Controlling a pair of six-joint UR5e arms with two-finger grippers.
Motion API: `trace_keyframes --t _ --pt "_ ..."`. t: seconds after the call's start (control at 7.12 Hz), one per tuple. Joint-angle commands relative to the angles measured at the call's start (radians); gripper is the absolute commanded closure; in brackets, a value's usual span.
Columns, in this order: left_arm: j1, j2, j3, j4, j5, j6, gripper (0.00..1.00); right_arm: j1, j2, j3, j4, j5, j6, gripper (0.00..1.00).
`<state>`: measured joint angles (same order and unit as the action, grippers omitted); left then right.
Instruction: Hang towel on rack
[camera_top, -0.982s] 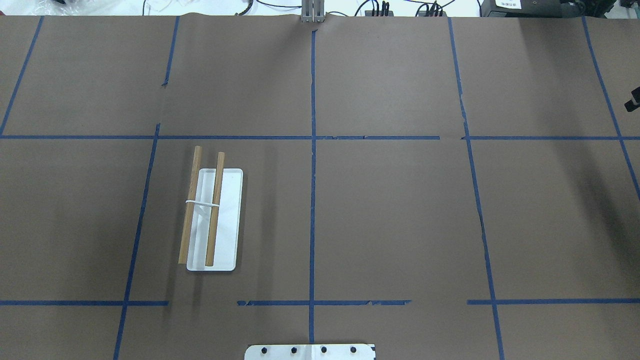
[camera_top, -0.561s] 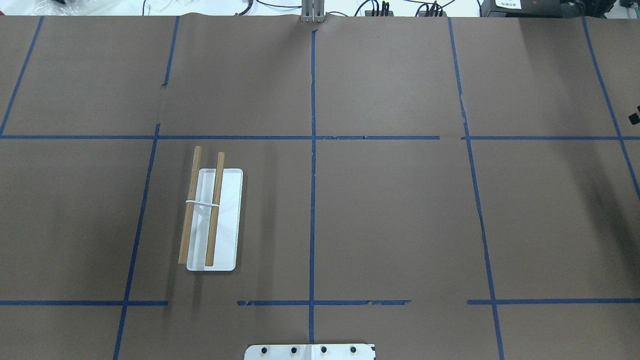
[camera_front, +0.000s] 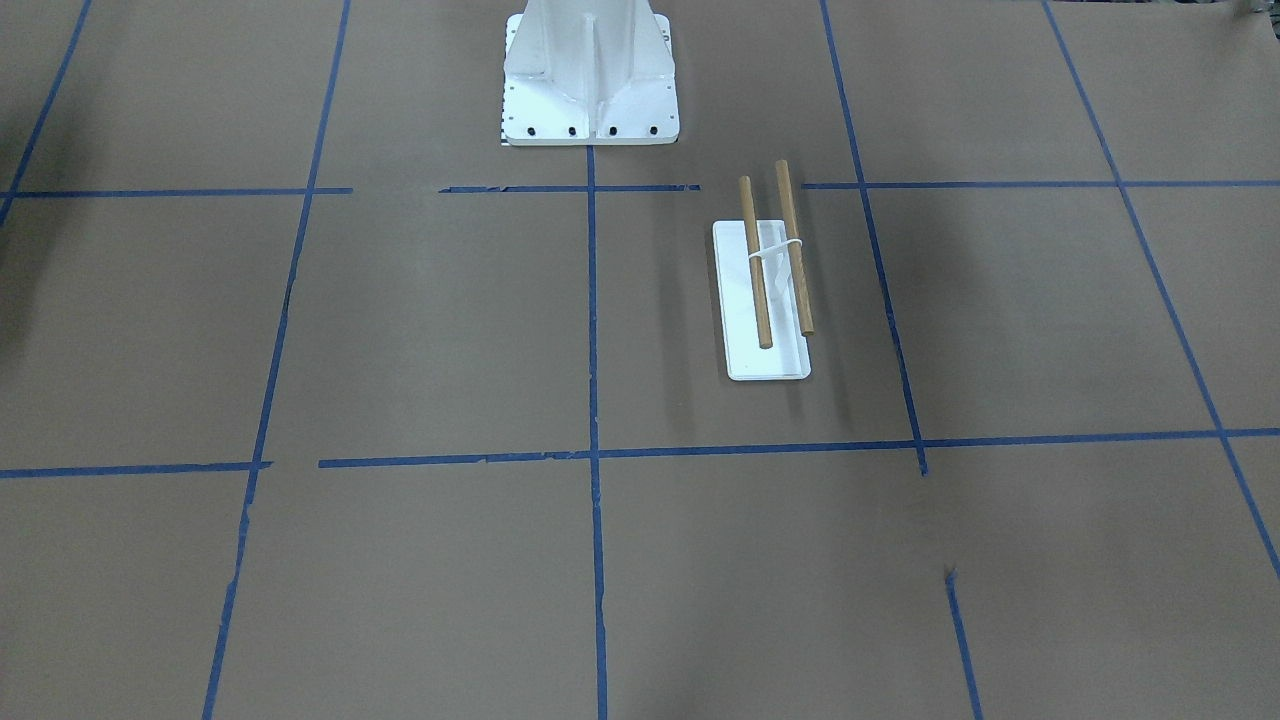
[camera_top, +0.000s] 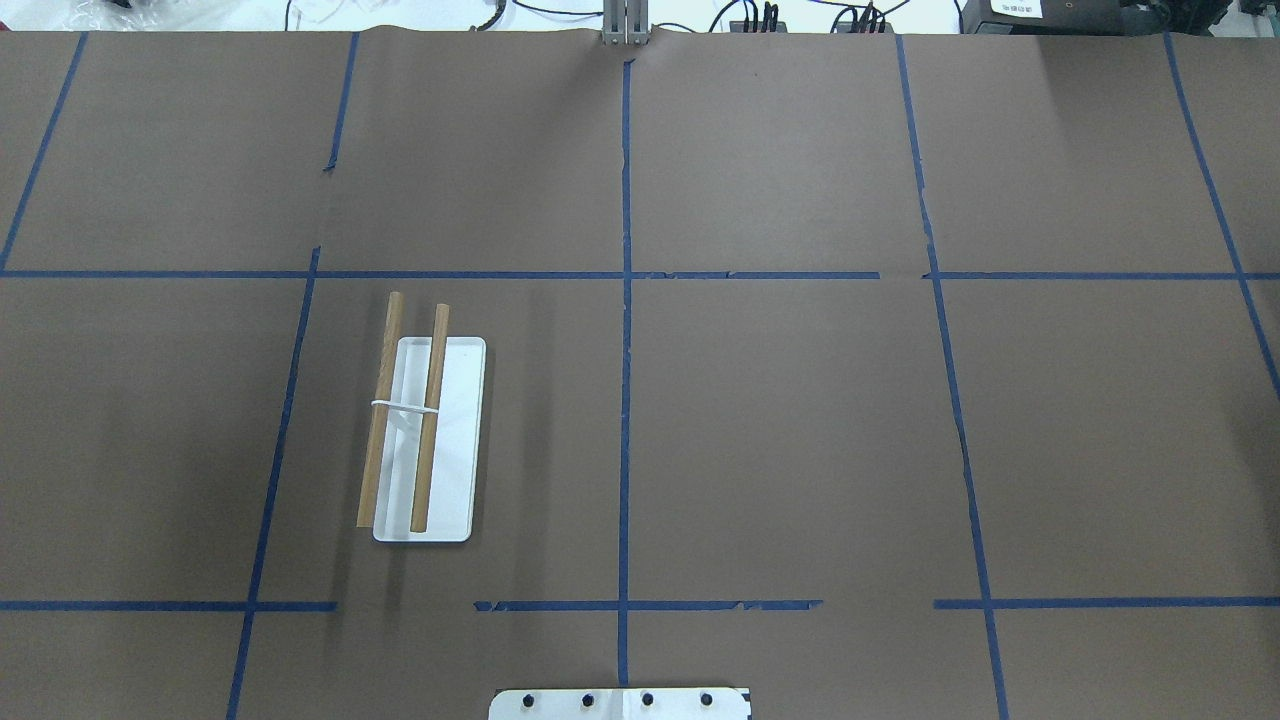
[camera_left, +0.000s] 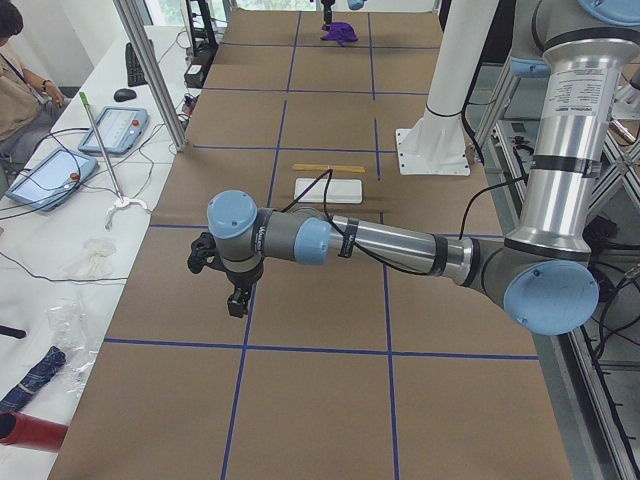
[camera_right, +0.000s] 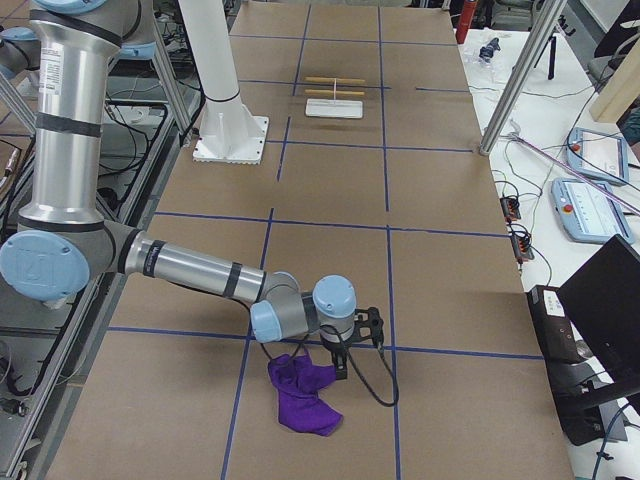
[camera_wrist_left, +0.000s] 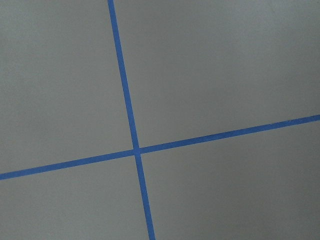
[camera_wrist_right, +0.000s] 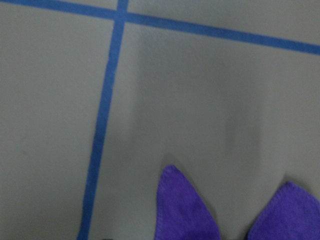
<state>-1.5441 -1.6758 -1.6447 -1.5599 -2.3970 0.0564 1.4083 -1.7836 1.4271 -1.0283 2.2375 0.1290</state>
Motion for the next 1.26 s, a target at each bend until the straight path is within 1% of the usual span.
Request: trace_keyframes --t 0.0,0.14,0.28,0.42,0.56,0.84,0.98,1.12 --pt "-0.001 -0.005 -0.012 0.001 -0.001 -0.003 0.00 0.000 -0.088 -0.008 0.005 -0.009 -0.002 0.10" --pt "-0.001 -0.007 -0.023 0.001 -0.001 -0.003 0.00 0.000 -0.095 -0.023 0.004 -0.009 0.003 0.17" --pt "-0.001 -0.007 -0.032 0.003 -0.001 -0.004 0.00 0.000 -0.095 -0.039 0.004 -0.006 0.009 0.43" --pt "-0.004 -0.009 -0.037 0.003 -0.001 -0.004 0.00 0.000 -0.094 -0.045 0.001 -0.004 0.015 0.96" --pt "-0.007 -0.005 -0.052 0.004 0.001 -0.004 0.00 0.000 -0.089 -0.059 0.004 0.004 0.012 1.00" --pt "-0.007 -0.007 -0.053 0.004 -0.001 -0.004 0.00 0.000 -0.086 -0.044 0.005 0.083 0.018 1.00" --pt "-0.007 -0.007 -0.056 0.001 -0.001 -0.003 0.00 0.003 -0.097 0.069 0.002 0.152 0.064 1.00" --pt "-0.007 -0.010 -0.058 0.000 -0.001 0.000 0.00 0.001 -0.109 0.214 -0.010 0.159 0.224 1.00"
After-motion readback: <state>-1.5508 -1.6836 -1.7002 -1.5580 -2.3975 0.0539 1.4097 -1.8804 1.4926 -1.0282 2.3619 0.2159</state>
